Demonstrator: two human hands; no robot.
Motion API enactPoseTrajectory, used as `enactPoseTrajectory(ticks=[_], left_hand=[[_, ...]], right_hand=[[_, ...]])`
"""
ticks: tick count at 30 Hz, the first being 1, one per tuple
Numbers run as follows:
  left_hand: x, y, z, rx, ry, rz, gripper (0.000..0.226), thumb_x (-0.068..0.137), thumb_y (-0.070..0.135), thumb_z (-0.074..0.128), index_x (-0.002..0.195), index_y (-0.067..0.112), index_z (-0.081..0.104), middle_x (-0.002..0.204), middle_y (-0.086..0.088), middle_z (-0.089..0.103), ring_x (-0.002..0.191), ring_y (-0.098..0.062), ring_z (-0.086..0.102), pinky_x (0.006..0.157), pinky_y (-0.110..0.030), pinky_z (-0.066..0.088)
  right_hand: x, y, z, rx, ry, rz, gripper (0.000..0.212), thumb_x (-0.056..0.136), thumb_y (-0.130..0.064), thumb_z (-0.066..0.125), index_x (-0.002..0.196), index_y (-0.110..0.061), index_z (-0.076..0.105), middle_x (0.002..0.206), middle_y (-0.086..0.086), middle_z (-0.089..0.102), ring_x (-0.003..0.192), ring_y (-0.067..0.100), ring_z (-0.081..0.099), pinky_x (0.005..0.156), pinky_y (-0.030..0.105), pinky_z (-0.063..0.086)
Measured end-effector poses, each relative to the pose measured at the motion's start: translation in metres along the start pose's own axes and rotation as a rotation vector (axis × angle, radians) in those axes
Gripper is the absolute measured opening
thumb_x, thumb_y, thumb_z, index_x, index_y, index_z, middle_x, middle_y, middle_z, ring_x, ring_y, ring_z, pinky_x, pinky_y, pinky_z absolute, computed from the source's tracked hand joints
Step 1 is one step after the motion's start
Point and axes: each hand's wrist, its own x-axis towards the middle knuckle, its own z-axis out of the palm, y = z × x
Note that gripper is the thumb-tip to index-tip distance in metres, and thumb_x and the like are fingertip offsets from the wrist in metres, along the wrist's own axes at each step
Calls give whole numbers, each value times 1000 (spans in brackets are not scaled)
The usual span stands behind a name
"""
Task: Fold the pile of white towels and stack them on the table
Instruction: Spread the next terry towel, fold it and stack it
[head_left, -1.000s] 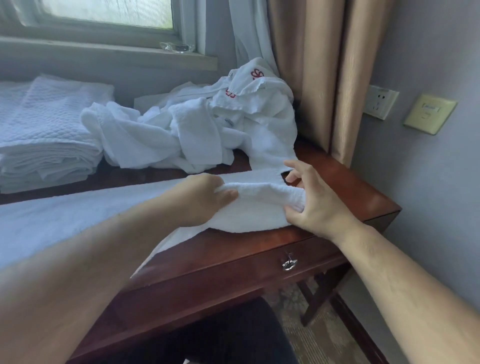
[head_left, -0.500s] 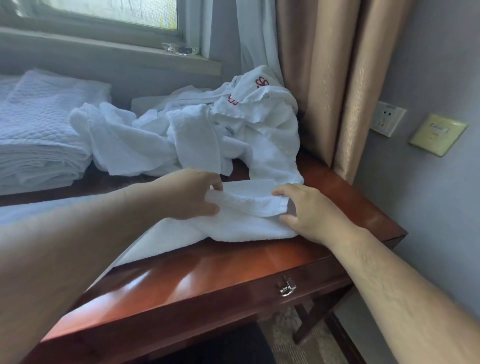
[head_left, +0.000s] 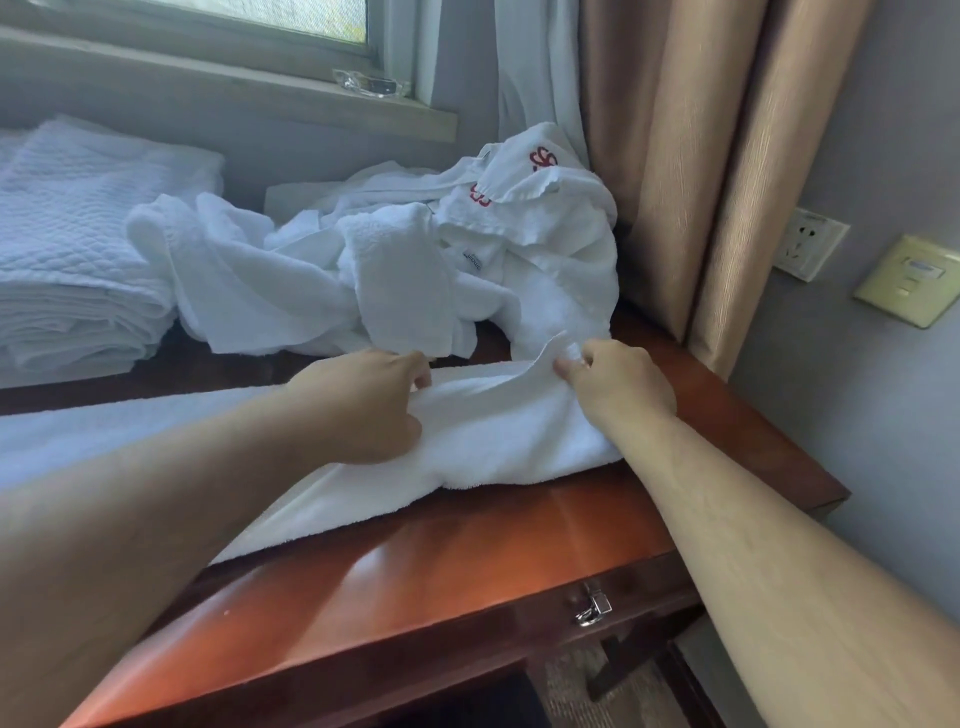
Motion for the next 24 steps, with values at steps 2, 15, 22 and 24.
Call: enactPoseTrajectory(ticks=[2, 15, 22, 24], left_hand=[[-4, -9, 3, -4, 12, -22, 45, 84, 37, 58, 126, 37, 44, 102, 16, 50, 93, -15, 50, 71, -32, 44], [-135, -83, 0, -54, 177, -194, 49, 80, 36, 62, 120, 44, 36, 96, 23, 42, 85, -4, 48, 69, -30, 42], [-184, -114, -10, -107, 215, -336, 49, 80, 25, 63, 124, 36, 45, 103, 19, 49, 98, -13, 48, 79, -32, 40], [-180, -114, -12, -113, 224, -322, 47, 82, 22, 62, 125, 33, 48, 103, 17, 51, 97, -12, 47, 78, -30, 37]], right_hand=[[-9, -9, 3, -101, 135, -36, 27, 96, -45, 58, 99, -18, 57, 100, 1, 61, 93, 27, 60, 76, 40, 48], [-73, -56, 38, -8, 3, -361, 24, 101, -28, 46, 95, -11, 62, 92, 2, 57, 94, 20, 51, 78, 37, 48], [-106, -112, 41, -199, -75, -519, 38, 98, -24, 41, 131, -21, 59, 122, 6, 59, 117, 29, 49, 96, 44, 43], [-128, -150, 47, -22, -162, -651, 38, 97, -21, 44, 131, -20, 62, 127, 4, 60, 121, 28, 49, 101, 44, 42]])
